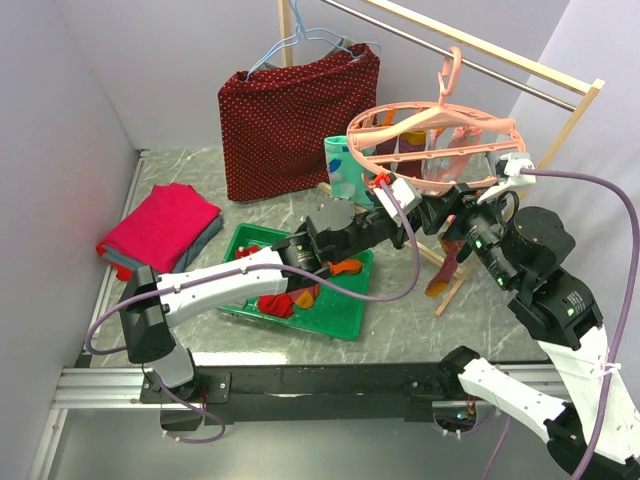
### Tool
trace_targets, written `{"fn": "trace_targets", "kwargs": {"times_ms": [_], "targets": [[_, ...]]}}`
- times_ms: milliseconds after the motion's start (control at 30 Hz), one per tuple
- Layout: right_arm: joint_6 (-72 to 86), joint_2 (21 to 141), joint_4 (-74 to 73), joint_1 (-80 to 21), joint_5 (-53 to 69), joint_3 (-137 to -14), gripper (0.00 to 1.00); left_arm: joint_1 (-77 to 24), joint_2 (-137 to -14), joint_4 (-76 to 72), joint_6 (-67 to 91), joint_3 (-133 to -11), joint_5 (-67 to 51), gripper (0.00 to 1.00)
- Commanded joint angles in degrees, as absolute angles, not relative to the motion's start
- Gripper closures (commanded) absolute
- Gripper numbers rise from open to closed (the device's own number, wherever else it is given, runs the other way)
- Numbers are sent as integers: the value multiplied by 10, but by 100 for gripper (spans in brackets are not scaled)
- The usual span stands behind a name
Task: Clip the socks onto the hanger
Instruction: Open the clamp at the hanger.
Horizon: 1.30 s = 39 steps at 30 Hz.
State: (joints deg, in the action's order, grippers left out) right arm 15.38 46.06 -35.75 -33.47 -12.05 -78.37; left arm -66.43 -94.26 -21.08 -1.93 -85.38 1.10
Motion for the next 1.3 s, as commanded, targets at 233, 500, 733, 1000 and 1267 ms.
{"fn": "trace_targets", "kwargs": {"times_ms": [233,500,733,1000,1267], "targets": [[141,464,-298,-334,-128,-767,47,-678,-929,-212,-26,-870,9,91],[135,457,-295,-334,-134,-766,76,-679,-918,-205,-18,-855,4,84],[134,450,-295,-334,-138,-751,89,-678,-857,-184,-4,-808,23,20],[129,446,-293,-333,-138,-743,89,-677,-733,-88,66,-699,129,3],[122,445,-298,-335,-135,-744,89,-596,-673,151,266,-636,309,4]]}}
